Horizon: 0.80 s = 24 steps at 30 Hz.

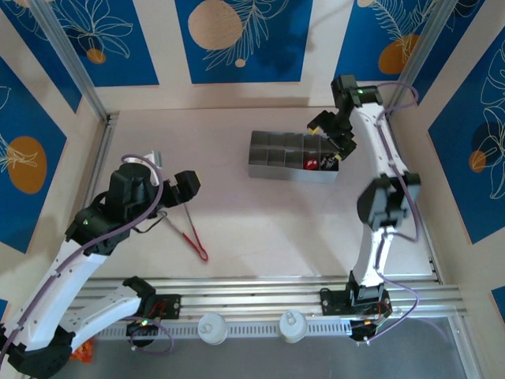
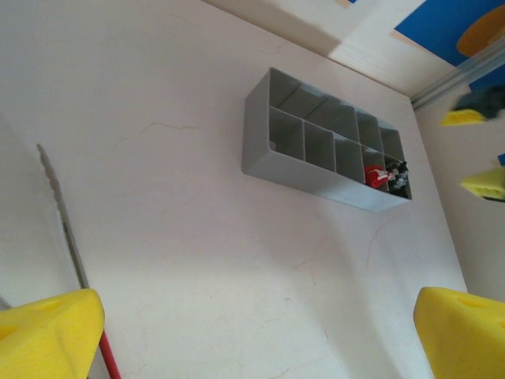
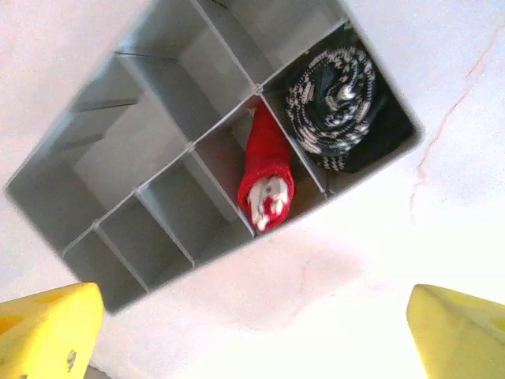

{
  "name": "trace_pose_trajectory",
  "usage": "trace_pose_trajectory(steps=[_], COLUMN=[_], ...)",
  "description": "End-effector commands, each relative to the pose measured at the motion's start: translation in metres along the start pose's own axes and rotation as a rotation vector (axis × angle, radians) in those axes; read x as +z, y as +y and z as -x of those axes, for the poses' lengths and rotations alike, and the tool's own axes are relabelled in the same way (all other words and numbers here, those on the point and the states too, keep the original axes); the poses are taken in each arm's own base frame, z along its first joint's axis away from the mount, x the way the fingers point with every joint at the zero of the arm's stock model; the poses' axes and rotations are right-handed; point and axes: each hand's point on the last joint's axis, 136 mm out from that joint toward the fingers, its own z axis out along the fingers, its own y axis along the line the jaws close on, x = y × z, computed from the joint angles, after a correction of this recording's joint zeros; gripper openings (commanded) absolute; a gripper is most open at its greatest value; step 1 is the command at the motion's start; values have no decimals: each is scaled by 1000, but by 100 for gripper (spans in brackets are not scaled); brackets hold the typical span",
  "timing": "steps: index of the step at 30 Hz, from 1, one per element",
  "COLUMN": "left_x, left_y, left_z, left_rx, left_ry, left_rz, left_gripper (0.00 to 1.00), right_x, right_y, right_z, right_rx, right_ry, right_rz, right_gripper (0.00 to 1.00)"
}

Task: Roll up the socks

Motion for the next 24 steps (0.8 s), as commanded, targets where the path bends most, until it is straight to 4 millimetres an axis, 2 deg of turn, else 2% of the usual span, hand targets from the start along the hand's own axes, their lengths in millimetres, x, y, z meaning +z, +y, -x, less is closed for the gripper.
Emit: trace_pose_trajectory(steps=[1, 5, 8, 11, 13, 15, 17, 19, 22, 24], left_x=[-9, -21, -32, -49, -57, -46, -28, -5, 17, 41], left_y=[21, 47, 75, 113, 139, 149, 157, 159, 172, 185], left_z=[-1, 3, 6, 8, 8, 8, 5, 1, -3, -12], left_rx=[-13, 10, 24, 16, 54, 173, 316, 462, 512, 495], left_ry=[24, 3, -24, -89, -142, -181, -226, -282, -365, -365], left_rz=[120, 266, 422, 641, 778, 803, 794, 749, 757, 729], left_gripper=[100, 100, 100, 100, 100, 100, 100, 100, 100, 100], right_x=[-54, -81, -85, -71, -51, -35, -16, 1, 21, 36], right_y=[-20, -79, -108, -130, -146, -159, -146, -145, -140, -145], right_z=[13, 2, -16, -37, -52, -60, -66, -63, -54, -50], right_rx=[-132, -132, -187, -254, -267, -261, -367, -423, -559, -568], right_ry=[-244, -334, -358, -318, -260, -230, -229, -322, -480, -517], right_rz=[53, -6, -49, -54, -73, -86, 54, 91, 104, 80], right_gripper=[99, 99, 99, 99, 99, 99, 99, 99, 99, 99])
